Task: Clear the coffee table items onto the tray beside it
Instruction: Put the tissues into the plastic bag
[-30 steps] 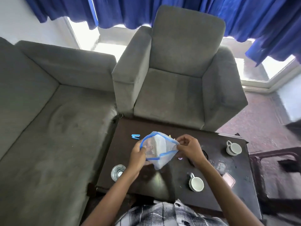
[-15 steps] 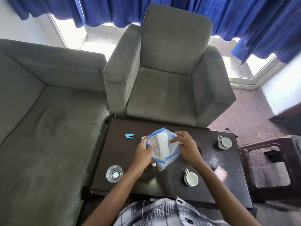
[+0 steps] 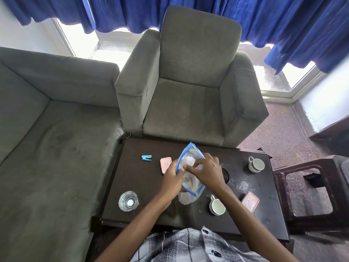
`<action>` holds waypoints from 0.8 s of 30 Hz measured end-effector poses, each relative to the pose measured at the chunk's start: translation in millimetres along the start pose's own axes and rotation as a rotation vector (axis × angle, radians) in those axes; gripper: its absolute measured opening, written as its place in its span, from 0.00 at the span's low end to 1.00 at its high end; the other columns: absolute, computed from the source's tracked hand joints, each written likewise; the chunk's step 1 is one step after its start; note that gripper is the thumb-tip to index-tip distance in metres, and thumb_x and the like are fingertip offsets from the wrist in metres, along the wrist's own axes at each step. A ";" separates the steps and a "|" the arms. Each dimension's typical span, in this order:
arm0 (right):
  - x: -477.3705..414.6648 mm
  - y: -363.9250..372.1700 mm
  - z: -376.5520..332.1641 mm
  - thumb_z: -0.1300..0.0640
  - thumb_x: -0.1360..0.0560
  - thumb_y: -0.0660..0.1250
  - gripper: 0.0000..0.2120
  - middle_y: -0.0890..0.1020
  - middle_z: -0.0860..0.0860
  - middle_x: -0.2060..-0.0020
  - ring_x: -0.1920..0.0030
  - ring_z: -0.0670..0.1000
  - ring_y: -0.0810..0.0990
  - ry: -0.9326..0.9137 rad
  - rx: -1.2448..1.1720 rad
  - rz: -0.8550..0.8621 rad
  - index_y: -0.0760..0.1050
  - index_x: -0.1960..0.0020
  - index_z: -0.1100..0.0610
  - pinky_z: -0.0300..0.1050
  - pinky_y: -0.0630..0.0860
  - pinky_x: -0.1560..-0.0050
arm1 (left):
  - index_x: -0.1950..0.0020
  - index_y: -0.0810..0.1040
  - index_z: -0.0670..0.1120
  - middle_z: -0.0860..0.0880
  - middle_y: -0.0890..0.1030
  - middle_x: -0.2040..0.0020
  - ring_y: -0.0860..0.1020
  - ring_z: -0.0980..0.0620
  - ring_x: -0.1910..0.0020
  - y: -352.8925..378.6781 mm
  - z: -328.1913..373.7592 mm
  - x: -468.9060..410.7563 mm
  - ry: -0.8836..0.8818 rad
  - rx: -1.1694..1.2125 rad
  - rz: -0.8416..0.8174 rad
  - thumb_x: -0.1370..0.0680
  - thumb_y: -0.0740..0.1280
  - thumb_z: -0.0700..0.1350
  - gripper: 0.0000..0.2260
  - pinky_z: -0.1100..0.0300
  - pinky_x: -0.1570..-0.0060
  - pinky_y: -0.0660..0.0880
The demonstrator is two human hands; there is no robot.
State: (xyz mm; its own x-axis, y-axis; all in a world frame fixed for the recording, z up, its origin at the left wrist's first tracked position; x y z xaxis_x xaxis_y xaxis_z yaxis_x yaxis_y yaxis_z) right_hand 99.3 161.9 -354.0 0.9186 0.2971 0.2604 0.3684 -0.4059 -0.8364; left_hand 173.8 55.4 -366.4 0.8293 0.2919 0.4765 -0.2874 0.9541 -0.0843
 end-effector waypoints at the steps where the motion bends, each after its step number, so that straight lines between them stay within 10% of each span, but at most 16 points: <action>1: -0.1 -0.3 0.1 0.38 0.31 0.67 0.19 0.72 0.45 0.50 0.44 0.50 0.66 -0.001 -0.011 -0.006 0.80 0.55 0.54 0.42 0.65 0.49 | 0.51 0.73 0.58 0.48 0.81 0.46 0.80 0.47 0.46 0.3 0.3 0.5 0.002 0.000 0.000 0.20 0.58 0.40 0.12 0.42 0.44 0.76; 10: -3.1 -5.5 4.8 0.56 0.28 0.67 0.08 0.72 0.48 0.54 0.40 0.55 0.67 -0.008 -0.118 -0.013 0.79 0.57 0.61 0.42 0.63 0.50 | 0.39 0.74 0.48 0.48 0.80 0.46 0.79 0.48 0.45 -4.0 -0.8 1.9 0.041 -0.046 0.051 0.21 0.57 0.38 0.14 0.49 0.45 0.77; 14: 4.7 -21.8 -10.2 0.56 0.31 0.68 0.06 0.75 0.51 0.37 0.30 0.61 0.62 -0.204 0.179 0.216 0.83 0.60 0.56 0.56 0.61 0.37 | 0.38 0.74 0.50 0.51 0.80 0.47 0.78 0.52 0.46 -1.2 1.2 3.7 0.059 -0.098 0.038 0.22 0.56 0.39 0.15 0.54 0.46 0.77; 20: 5.1 -24.4 -14.5 0.54 0.28 0.67 0.07 0.69 0.46 0.30 0.25 0.54 0.51 -0.063 -0.106 0.069 0.82 0.57 0.57 0.56 0.53 0.27 | 0.39 0.73 0.51 0.57 0.78 0.53 0.76 0.62 0.54 3.0 11.3 6.8 0.104 -0.127 0.011 0.21 0.57 0.37 0.15 0.72 0.58 0.73; 24: 8.1 -33.0 -20.1 0.55 0.28 0.68 0.08 0.68 0.46 0.29 0.25 0.52 0.49 -0.025 -0.221 0.031 0.81 0.58 0.59 0.56 0.53 0.27 | 0.35 0.71 0.50 0.53 0.78 0.48 0.78 0.52 0.46 4.4 10.2 7.5 0.086 -0.108 -0.021 0.21 0.57 0.37 0.16 0.52 0.47 0.78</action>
State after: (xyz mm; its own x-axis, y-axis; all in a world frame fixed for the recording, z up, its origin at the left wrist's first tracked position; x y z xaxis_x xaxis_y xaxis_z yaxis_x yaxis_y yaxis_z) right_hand 97.4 160.3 -314.5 0.9272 0.3016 0.2219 0.3648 -0.5936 -0.7174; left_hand 173.8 61.1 -354.3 0.8738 0.2724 0.4029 -0.2203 0.9603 -0.1714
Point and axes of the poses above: each hand's wrist, its own x-axis away from the middle knuckle, its own y-axis out of the palm, z = x × y, the point moved 7 cm from there along -x, towards the middle knuckle
